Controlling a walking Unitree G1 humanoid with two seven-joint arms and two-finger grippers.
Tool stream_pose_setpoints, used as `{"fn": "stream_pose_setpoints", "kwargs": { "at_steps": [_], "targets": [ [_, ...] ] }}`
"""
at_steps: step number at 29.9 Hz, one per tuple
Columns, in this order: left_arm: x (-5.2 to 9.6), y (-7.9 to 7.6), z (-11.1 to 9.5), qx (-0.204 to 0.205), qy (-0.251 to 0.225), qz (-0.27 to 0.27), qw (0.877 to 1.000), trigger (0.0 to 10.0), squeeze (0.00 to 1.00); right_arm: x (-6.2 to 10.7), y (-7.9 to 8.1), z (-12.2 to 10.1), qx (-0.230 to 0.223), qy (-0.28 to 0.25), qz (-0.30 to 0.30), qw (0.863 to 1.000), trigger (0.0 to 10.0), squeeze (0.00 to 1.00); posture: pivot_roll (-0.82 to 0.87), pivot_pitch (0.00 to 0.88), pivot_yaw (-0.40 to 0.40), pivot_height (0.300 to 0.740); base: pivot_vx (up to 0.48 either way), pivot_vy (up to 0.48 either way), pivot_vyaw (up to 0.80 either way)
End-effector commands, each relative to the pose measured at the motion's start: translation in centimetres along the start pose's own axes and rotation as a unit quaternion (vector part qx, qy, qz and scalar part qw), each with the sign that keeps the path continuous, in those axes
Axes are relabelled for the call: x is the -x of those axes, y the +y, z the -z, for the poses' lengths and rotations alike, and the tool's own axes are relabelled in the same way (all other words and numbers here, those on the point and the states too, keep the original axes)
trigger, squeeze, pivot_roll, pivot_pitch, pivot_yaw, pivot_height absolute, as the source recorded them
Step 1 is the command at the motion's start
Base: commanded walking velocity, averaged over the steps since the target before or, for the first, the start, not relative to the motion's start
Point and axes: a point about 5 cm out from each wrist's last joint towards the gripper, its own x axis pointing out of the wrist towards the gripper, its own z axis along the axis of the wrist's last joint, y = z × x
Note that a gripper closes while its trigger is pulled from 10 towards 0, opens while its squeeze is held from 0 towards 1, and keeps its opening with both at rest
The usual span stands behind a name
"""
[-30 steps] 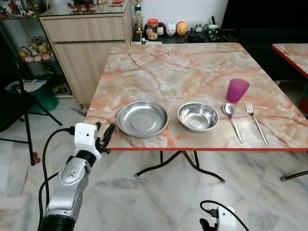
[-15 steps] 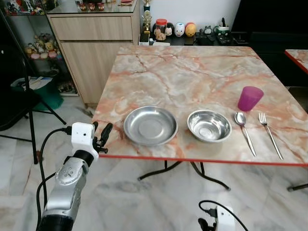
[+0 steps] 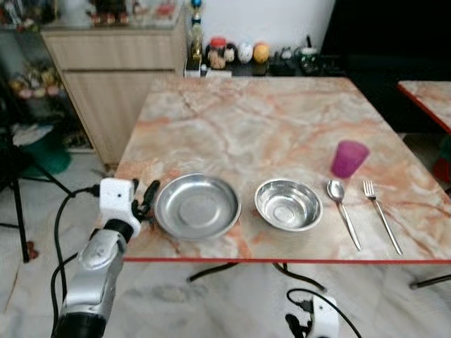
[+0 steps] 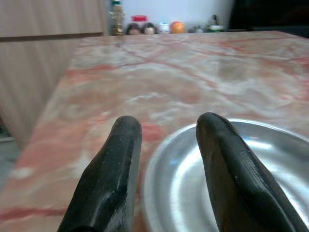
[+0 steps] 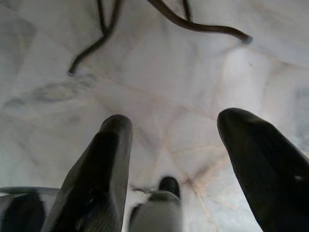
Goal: Setting the table
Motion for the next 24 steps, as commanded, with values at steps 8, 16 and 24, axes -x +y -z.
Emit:
{"fn": "stream_pose_setpoints", "kwargs": {
  "at_steps": [8, 16, 24],
  "targets": [
    [-0.3, 0.2, 0.4, 0.057, 0.042, 0.002, 0.997, 10.0, 1.00, 0.0, 0.2, 0.2, -0.013, 0.002, 0.004, 1.000, 10.0, 0.00, 0.05, 0.000, -0.015, 0.740, 0.000, 0.000, 0.00],
    [-1.0, 0.6, 0.9, 0.114, 0.092, -0.036, 0.989, 10.0, 1.00, 0.0, 0.1, 0.2, -0.014, 0.002, 0.006, 1.000, 10.0, 0.00, 0.05, 0.000, -0.016, 0.740, 0.000, 0.000, 0.00],
    [-1.0, 0.6, 1.7, 0.126, 0.136, -0.045, 0.982, 10.0, 0.00, 0.0, 0.1, 0.2, -0.014, 0.003, 0.005, 1.000, 10.0, 0.00, 0.05, 0.000, -0.018, 0.740, 0.000, 0.000, 0.00]
  ]
}}
